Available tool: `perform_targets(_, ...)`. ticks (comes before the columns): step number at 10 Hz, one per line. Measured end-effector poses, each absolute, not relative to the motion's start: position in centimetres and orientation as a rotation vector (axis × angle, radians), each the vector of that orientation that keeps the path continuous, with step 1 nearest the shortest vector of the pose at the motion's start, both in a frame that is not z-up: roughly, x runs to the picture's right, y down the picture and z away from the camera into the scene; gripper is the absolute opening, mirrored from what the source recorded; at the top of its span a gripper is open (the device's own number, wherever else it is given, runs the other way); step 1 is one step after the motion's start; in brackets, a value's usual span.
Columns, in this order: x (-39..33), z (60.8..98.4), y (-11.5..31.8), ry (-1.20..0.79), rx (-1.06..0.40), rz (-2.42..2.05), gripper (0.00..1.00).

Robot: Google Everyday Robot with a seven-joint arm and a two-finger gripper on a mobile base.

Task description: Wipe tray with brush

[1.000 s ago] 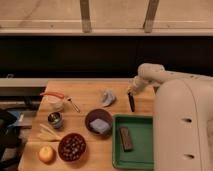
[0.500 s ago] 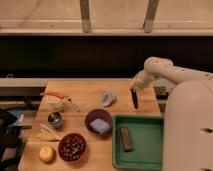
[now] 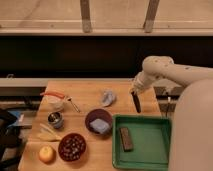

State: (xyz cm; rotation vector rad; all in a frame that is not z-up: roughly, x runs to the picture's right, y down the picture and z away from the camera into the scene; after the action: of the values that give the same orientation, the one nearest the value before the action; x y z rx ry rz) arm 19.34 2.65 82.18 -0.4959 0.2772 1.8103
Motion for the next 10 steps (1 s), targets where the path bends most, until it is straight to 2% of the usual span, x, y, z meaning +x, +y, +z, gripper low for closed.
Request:
perform_targets(5,22.6,79.6,7.8,0.353,-0.529,1.851,0.00)
perform_targets(10,22.0,79.7,7.7,0.348,-0.534,1.843,0.00)
